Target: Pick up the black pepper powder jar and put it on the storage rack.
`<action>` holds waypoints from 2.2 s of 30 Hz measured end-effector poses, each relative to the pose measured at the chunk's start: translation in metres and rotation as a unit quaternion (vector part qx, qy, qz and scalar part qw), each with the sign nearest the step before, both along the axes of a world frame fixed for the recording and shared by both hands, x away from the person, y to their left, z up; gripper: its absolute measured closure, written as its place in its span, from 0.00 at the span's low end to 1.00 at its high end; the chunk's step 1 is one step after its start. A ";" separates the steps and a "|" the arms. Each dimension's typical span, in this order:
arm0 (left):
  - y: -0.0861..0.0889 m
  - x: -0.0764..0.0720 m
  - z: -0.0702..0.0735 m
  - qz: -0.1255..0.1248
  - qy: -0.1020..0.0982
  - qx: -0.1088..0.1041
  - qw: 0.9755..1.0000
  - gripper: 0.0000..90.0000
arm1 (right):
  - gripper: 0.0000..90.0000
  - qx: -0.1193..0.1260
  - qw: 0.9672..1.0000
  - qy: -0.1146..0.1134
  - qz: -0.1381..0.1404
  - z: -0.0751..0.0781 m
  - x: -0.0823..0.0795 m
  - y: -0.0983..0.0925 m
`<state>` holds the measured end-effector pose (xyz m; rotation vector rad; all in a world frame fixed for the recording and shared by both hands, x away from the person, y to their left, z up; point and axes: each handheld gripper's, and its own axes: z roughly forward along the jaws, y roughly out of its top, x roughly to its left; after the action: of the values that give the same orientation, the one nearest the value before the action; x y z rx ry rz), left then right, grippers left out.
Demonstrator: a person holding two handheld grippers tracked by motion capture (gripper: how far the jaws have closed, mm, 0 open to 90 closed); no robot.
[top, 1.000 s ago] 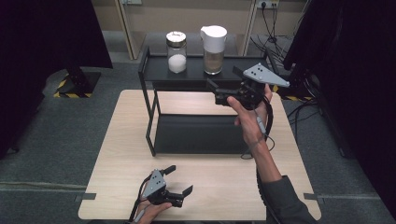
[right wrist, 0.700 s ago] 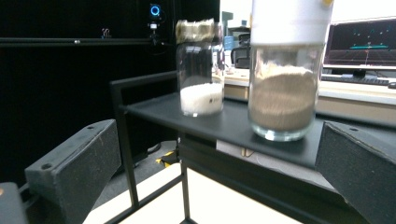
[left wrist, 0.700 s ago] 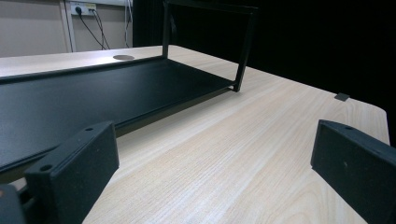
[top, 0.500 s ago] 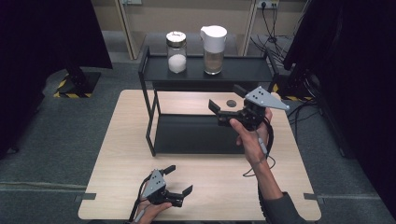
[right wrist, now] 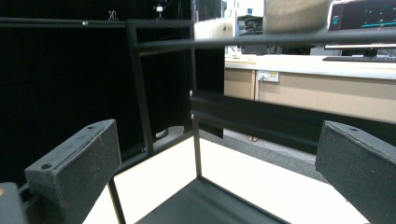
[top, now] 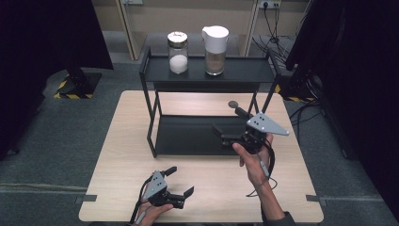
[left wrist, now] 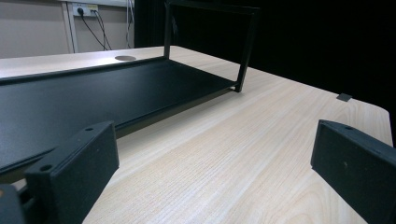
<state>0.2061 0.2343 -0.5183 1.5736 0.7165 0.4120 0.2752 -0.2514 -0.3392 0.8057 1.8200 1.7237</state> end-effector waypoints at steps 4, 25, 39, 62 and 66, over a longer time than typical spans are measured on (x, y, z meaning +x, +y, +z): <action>0.000 0.000 0.000 0.000 0.002 0.000 1.000 0.00 | 0.01 -0.003 1.000 0.004 0.003 -0.017 -0.011 -0.002; 0.000 0.001 0.000 0.003 0.002 0.001 1.000 0.00 | 0.00 -0.002 0.999 0.043 0.003 -0.098 -0.042 -0.014; 0.000 0.001 0.000 0.003 0.003 -0.001 1.000 0.00 | 0.01 -0.010 0.999 0.047 0.003 -0.138 -0.056 -0.011; 0.000 0.001 0.000 0.007 0.002 0.001 1.000 0.00 | 0.00 -0.009 0.998 0.054 0.005 -0.151 -0.058 -0.016; 0.000 0.001 -0.001 0.008 0.003 -0.001 1.000 0.00 | 0.01 -0.008 0.998 0.054 0.006 -0.151 -0.057 -0.016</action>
<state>0.2072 0.2345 -0.5190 1.5688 0.7344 0.4198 0.2180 -0.2676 -0.4907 0.8991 1.9105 1.6997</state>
